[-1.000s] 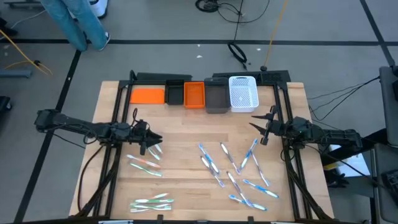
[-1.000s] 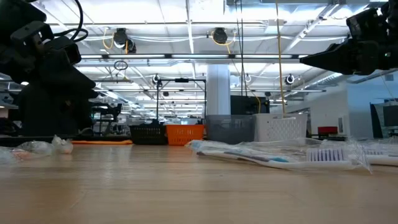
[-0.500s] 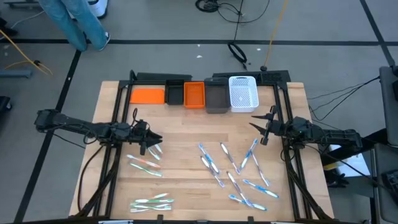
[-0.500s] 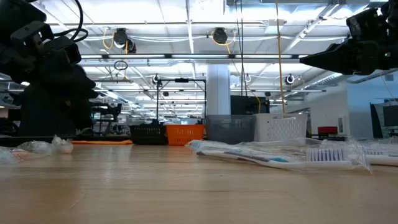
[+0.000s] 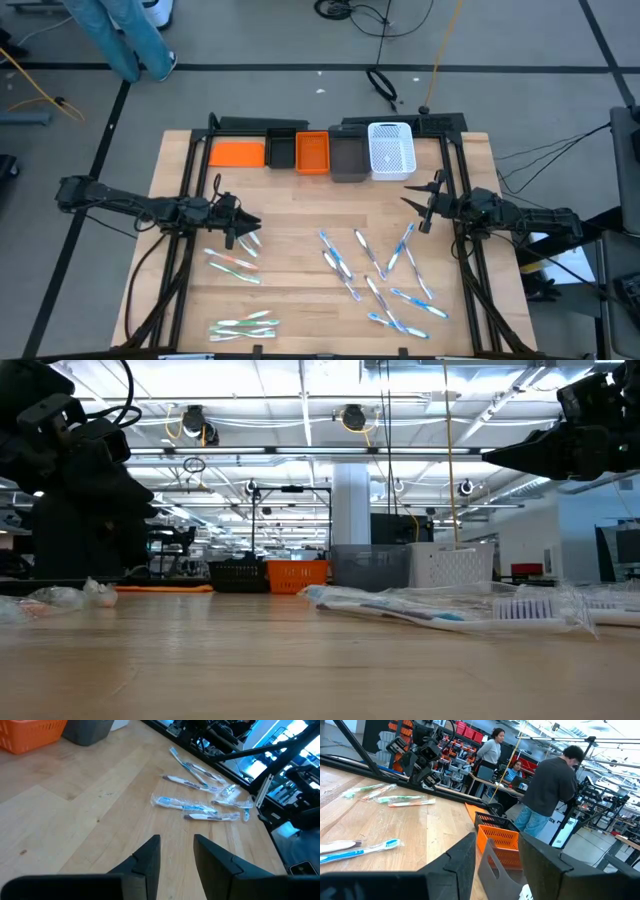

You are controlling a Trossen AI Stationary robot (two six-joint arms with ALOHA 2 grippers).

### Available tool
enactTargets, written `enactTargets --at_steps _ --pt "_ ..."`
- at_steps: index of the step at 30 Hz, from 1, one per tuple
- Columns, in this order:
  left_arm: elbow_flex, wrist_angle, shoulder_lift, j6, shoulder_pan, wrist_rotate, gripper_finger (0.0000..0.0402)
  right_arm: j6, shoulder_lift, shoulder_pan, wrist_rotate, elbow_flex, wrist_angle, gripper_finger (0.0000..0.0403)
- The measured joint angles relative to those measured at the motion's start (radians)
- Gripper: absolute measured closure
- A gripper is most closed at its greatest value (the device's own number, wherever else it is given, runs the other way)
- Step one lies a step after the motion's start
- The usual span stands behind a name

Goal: Pick & Place Toothbrushes

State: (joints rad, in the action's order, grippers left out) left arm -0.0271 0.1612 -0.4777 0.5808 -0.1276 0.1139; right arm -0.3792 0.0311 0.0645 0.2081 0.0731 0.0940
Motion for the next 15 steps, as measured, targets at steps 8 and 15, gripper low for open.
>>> enactTargets --at_steps 8,15 --pt "0.0 0.0 0.0 0.0 0.0 0.0 0.0284 0.0 0.0 0.0 0.0 0.0 0.0 0.0264" --pt "0.0 0.0 0.0 0.0 0.0 0.0 0.0284 0.0 0.0 0.0 -0.001 0.0 0.009 0.0264"
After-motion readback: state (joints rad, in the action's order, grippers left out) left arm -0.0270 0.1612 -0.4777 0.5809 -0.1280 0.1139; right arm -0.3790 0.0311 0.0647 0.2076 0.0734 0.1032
